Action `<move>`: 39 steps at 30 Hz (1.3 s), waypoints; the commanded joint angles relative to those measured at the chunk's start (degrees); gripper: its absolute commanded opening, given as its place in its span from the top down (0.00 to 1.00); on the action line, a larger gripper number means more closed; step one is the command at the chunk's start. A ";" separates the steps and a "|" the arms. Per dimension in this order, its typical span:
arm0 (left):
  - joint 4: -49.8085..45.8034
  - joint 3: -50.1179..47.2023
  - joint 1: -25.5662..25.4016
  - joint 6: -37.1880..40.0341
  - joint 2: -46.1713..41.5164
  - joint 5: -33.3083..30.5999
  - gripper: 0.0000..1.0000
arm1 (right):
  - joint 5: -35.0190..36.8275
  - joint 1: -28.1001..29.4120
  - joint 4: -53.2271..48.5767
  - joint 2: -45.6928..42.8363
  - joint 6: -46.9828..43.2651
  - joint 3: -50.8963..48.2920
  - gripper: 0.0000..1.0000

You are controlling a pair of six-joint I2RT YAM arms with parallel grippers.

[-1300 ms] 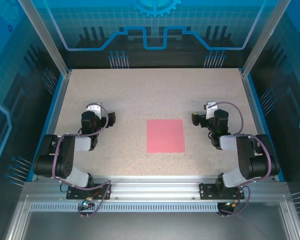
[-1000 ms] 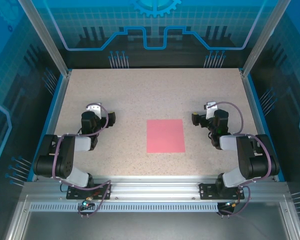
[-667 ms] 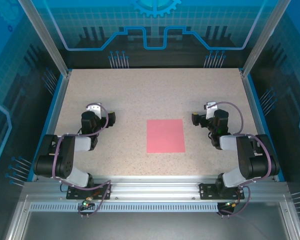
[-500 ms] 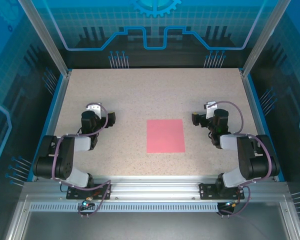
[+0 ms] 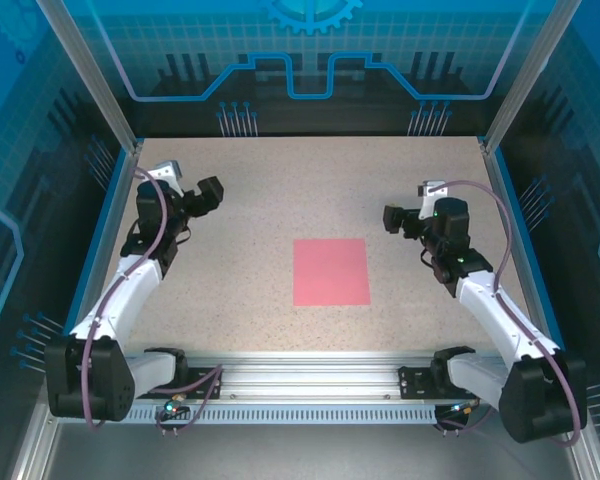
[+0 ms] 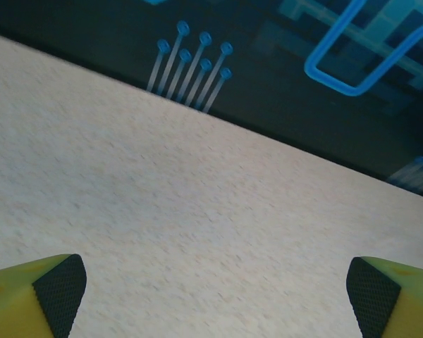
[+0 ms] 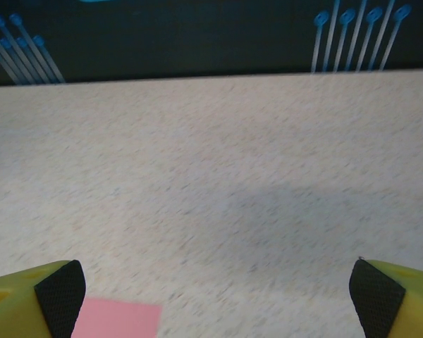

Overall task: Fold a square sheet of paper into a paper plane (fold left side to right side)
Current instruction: Move the square sheet of paper to the center of the table.

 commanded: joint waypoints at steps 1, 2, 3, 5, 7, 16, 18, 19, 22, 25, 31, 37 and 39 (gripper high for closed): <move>-9.42 -0.11 -2.49 -7.17 -0.82 7.06 0.01 | 1.41 4.91 -14.89 -1.32 7.31 3.55 0.00; -9.53 -0.66 -3.72 -7.98 -0.84 7.25 0.01 | 1.65 6.70 -16.85 -0.98 8.26 4.29 0.00; -9.34 -1.37 -5.31 -9.14 -0.58 7.38 0.01 | 2.28 8.99 -19.29 -0.41 8.95 5.20 0.00; -8.16 -3.08 -8.47 -11.12 0.16 8.00 0.01 | 3.48 13.15 -24.11 2.05 9.89 7.46 0.00; -6.28 -4.69 -11.41 -13.53 1.75 8.67 0.01 | 3.78 17.24 -30.08 6.24 9.70 10.19 0.00; -3.68 -4.96 -14.87 -16.45 8.58 7.90 0.01 | 5.14 27.65 -37.64 23.67 11.18 17.43 0.00; -2.64 -5.05 -14.92 -17.43 8.58 8.00 0.01 | 4.62 28.27 -36.64 26.05 11.72 17.84 0.00; -2.52 -5.06 -14.95 -17.66 8.60 7.92 0.01 | 4.32 28.41 -36.30 27.31 11.89 18.32 0.01; -3.09 -4.76 -15.03 -17.56 8.76 7.77 0.01 | 3.14 28.97 -36.28 31.46 11.51 20.10 0.06; -3.92 -4.75 -15.02 -17.16 8.78 7.09 0.01 | 2.43 29.71 -36.43 35.34 11.29 22.15 0.11; -4.53 -4.69 -15.00 -16.86 8.42 6.37 0.01 | 1.74 30.40 -34.88 41.42 11.31 26.28 0.17; -5.86 -4.75 -15.02 -16.41 7.55 5.25 0.01 | 1.99 30.43 -33.35 45.76 12.42 28.87 0.19; -6.25 -4.69 -15.02 -16.50 7.44 4.79 0.01 | 2.58 30.37 -33.26 47.10 13.26 29.60 0.20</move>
